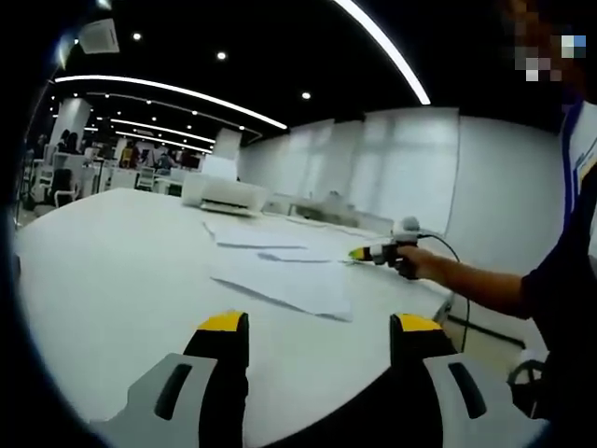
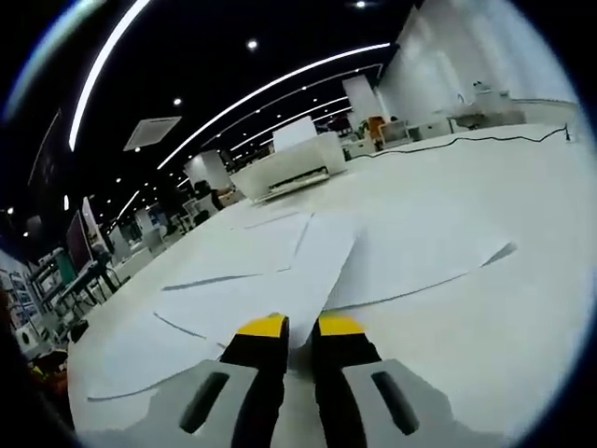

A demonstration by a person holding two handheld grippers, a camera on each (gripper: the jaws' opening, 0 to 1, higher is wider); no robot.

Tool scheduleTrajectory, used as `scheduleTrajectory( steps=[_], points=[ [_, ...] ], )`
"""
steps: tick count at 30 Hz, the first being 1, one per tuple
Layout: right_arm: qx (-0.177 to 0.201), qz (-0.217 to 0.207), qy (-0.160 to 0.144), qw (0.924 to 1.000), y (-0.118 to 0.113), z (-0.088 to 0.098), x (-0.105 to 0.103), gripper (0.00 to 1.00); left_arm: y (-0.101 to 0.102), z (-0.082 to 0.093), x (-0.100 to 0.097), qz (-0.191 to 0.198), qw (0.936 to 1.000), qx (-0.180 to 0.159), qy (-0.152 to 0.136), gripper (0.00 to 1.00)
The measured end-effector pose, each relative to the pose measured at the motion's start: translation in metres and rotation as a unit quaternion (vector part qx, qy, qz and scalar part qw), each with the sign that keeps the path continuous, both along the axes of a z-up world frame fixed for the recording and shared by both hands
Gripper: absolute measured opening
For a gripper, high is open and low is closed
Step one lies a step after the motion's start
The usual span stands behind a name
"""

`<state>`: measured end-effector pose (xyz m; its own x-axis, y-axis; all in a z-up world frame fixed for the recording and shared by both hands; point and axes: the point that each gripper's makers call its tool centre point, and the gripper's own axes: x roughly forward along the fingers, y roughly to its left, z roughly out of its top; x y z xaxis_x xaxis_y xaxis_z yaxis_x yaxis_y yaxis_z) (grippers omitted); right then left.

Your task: Organize the stack of printing papers by aligning and flattening the scattered papers on the table

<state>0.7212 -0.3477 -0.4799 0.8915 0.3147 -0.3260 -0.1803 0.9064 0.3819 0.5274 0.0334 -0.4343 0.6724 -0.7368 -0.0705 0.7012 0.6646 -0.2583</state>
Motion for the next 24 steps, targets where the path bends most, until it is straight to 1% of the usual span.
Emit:
scheduleTrajectory(
  steps=[4,6,9,15,24],
  points=[
    [-0.009,0.005,-0.008,0.9999,0.001,0.005,-0.001,0.00,-0.001,0.000,0.000,0.000,1.0000,-0.001,0.001,0.64],
    [-0.016,0.004,-0.011,0.9998,0.002,0.008,-0.004,0.00,-0.001,0.000,0.001,0.000,1.0000,-0.001,0.000,0.64],
    [-0.019,0.003,-0.021,0.9996,0.000,0.019,-0.006,0.00,-0.002,0.000,0.001,-0.001,1.0000,-0.002,0.001,0.64],
    [-0.047,0.007,-0.035,0.9983,-0.004,0.034,-0.010,0.00,-0.005,0.001,0.001,-0.003,1.0000,-0.005,-0.001,0.64],
    [-0.053,0.004,-0.041,0.9978,-0.004,0.043,-0.015,0.00,-0.005,0.000,0.001,-0.004,1.0000,-0.005,0.000,0.64]
  ],
)
